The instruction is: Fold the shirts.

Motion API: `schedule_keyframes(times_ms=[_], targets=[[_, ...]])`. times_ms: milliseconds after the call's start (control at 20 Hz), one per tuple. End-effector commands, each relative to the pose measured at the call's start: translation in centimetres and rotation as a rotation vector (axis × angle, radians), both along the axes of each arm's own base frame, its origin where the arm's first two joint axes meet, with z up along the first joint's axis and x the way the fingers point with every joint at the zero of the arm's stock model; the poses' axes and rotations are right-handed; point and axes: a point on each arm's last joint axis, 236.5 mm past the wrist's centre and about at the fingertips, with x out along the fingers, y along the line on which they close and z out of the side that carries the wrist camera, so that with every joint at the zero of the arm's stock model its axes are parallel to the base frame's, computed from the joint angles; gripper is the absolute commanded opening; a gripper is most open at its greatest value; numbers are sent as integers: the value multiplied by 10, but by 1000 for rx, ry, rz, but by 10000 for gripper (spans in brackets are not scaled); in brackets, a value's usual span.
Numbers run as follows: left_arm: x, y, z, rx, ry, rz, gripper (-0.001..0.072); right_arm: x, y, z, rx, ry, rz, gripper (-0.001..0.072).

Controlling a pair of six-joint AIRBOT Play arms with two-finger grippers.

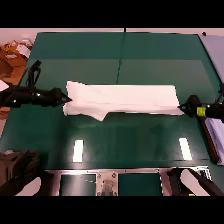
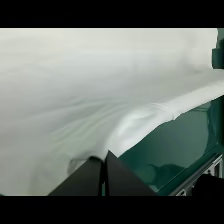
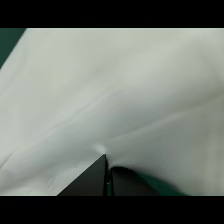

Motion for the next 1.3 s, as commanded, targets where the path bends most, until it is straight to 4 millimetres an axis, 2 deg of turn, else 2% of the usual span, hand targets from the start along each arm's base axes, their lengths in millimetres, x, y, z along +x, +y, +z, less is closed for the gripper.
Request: schedule_keyframes(times_ms=[0, 150, 300, 350, 400, 450, 550, 600, 650, 700, 800, 850, 900, 950, 1000, 1100, 1250], targets=[[55, -3, -13, -61, -37, 29, 26, 62, -1, -8, -6, -24, 18, 16], [96, -5, -44, -84, -12, 45, 27, 107, -1, -40, 7, 8, 27, 16], [127, -24, -86, -62, 18, 35, 32, 144, -1, -75, 37, 30, 4, 31], [137, -27, -96, -51, 15, 52, 292, 156, -6, -85, 35, 26, -14, 154], [146, -26, -102, -45, 15, 88, 646, 166, -11, -89, 30, 20, -18, 302], [156, -18, -100, -45, 10, 140, 720, 173, -19, -86, 20, 4, -8, 375], [169, 7, -76, -53, -27, 153, 720, 173, -42, -65, -9, -32, 64, 375], [172, 25, -61, -61, -39, 146, 720, 166, -55, -55, -19, -37, 113, 389], [174, 40, -47, -78, -43, 144, 720, 155, -68, -51, -24, -34, 155, 443], [175, 54, -35, -95, -40, 156, 720, 143, -82, -50, -22, -24, 177, 473], [177, 69, -23, -118, -27, 181, 720, 120, -103, -60, -11, 7, 205, 473], [176, 67, -21, -125, -17, 182, 595, 111, -108, -66, 8, 22, 223, 495], [173, 62, -21, -126, -15, 162, 267, 104, -110, -74, 26, 36, 244, 508], [171, 57, -21, -127, -12, 148, 104, 101, -110, -83, 35, 43, 265, 509], [170, 49, -21, -126, -11, 134, 59, 98, -109, -90, 42, 49, 284, 508], [167, 34, -21, -125, -12, 104, 58, 95, -101, -106, 71, 73, 318, 508], [161, 7, -21, -119, -22, 43, 57, 91, -78, -127, 138, 118, 362, 507]])
